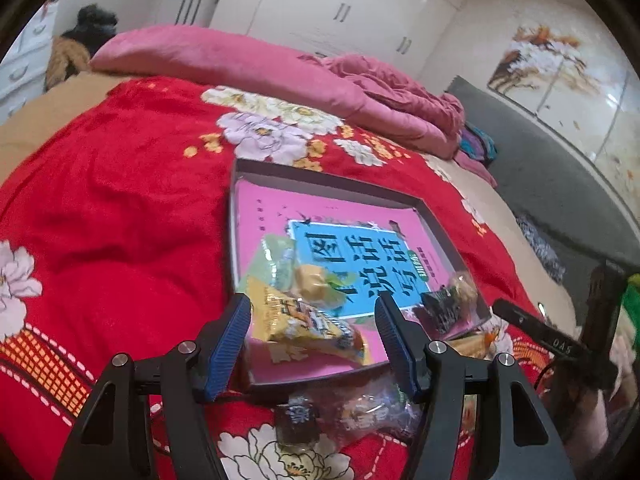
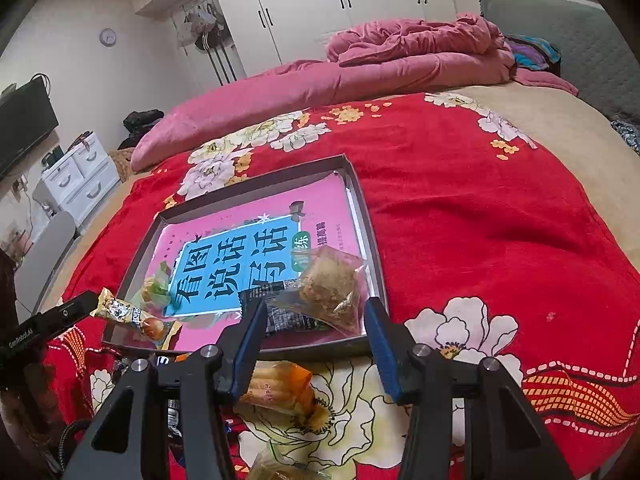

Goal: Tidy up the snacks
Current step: 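Withdraw both open tools from the tray toward the remaining snacks, then move the left tool to the clear pastry bag while the right approaches the Snickers bar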

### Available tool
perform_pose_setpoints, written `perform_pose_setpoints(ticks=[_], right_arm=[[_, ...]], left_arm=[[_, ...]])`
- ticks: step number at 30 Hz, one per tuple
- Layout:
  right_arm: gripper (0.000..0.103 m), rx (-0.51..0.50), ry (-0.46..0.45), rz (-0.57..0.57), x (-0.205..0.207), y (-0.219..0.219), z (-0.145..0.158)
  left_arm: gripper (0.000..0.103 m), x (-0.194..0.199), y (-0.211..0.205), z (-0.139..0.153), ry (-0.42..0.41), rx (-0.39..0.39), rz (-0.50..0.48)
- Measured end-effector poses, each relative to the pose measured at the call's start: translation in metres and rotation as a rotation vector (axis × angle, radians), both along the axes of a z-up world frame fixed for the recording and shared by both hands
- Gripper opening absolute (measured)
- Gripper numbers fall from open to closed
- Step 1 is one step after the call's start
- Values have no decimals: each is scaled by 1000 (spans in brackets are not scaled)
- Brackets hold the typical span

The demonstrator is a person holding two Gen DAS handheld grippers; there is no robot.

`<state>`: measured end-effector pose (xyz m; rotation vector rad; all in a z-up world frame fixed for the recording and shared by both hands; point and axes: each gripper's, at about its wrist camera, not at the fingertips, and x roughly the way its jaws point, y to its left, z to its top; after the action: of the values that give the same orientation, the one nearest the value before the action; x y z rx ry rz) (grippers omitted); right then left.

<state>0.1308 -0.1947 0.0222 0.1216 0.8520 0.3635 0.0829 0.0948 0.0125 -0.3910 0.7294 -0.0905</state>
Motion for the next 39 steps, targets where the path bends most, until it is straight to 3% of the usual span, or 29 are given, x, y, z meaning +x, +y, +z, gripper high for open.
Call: perform_pose_setpoints(ticks=[10, 21, 39], right_arm=[[58, -14, -45, 1, -8, -2, 13], [66, -3, -92, -9, -17, -7, 27], [72, -8, -155, 8, -35, -5, 44]], left_arm=[[74, -10, -7, 16, -58, 75, 12], [75, -24, 7, 29, -109, 29, 61], [76, -38, -8, 39, -118, 29, 4]])
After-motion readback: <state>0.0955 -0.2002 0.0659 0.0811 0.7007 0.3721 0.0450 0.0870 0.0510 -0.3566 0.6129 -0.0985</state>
